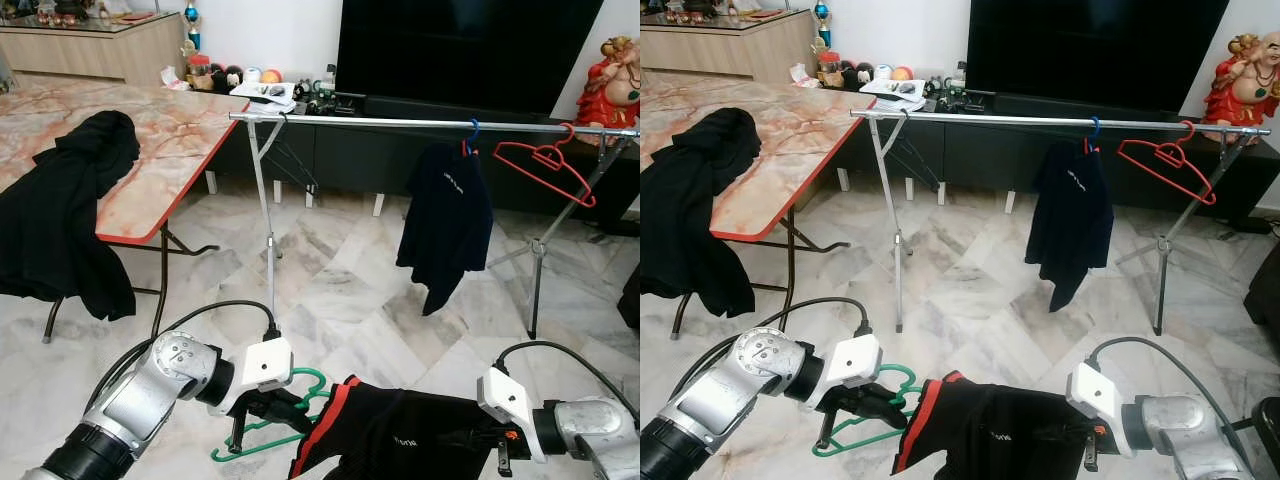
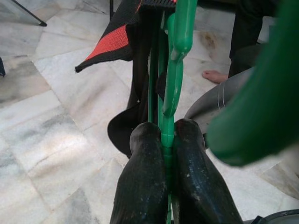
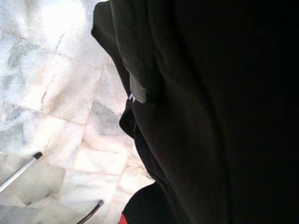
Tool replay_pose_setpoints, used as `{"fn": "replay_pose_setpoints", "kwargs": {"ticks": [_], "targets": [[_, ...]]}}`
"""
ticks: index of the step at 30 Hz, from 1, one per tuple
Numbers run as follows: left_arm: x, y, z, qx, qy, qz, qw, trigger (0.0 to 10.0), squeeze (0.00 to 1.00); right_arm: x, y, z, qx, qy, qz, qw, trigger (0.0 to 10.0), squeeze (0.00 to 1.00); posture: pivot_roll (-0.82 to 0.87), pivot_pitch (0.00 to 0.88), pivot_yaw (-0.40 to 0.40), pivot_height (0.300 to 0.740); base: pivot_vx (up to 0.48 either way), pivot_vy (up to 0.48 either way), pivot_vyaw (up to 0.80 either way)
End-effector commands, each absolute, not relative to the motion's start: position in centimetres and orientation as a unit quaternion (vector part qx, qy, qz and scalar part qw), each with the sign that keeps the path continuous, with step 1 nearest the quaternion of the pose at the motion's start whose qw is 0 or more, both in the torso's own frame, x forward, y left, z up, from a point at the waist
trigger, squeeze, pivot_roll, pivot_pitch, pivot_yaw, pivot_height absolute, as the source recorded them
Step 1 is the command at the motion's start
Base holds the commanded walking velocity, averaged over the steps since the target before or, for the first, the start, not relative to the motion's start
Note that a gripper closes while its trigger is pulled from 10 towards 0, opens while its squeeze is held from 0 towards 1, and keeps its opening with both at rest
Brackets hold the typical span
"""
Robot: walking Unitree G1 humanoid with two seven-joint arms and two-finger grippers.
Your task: Hang hanger
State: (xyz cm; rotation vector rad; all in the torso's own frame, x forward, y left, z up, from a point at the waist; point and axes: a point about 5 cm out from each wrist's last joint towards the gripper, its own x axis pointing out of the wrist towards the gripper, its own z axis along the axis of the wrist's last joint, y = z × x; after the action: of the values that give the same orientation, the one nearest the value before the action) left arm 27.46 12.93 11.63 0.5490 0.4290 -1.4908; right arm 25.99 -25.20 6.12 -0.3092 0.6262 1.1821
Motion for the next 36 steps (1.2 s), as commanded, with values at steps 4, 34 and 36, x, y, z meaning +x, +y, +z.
{"fn": "replay_pose_setpoints", "kwargs": {"ticks": [4,34,36], "targets": [[28.1,13.4,12.3,0.256,0.182,-0.654,0.689,0.0,0.00,26.5,-26.1,7.4,-0.160,0.277,0.533,0.783,0.0,0.00,-0.03,0.000,-0.065,0.740,0.000,0.000,0.00],[22.4,27.6,-2.9,0.294,0.437,-0.162,0.834,10.0,0.00,28.1,-28.6,8.4,-0.107,0.161,0.307,0.932,0.0,0.00,-0.02,0.000,-0.041,0.740,0.000,0.000,0.00],[20.5,27.2,-4.7,0.221,0.455,-0.082,0.859,10.0,0.00,28.3,-28.7,8.0,-0.018,0.104,0.201,0.974,0.0,0.00,-0.02,0.000,-0.030,0.740,0.000,0.000,0.00]]}}
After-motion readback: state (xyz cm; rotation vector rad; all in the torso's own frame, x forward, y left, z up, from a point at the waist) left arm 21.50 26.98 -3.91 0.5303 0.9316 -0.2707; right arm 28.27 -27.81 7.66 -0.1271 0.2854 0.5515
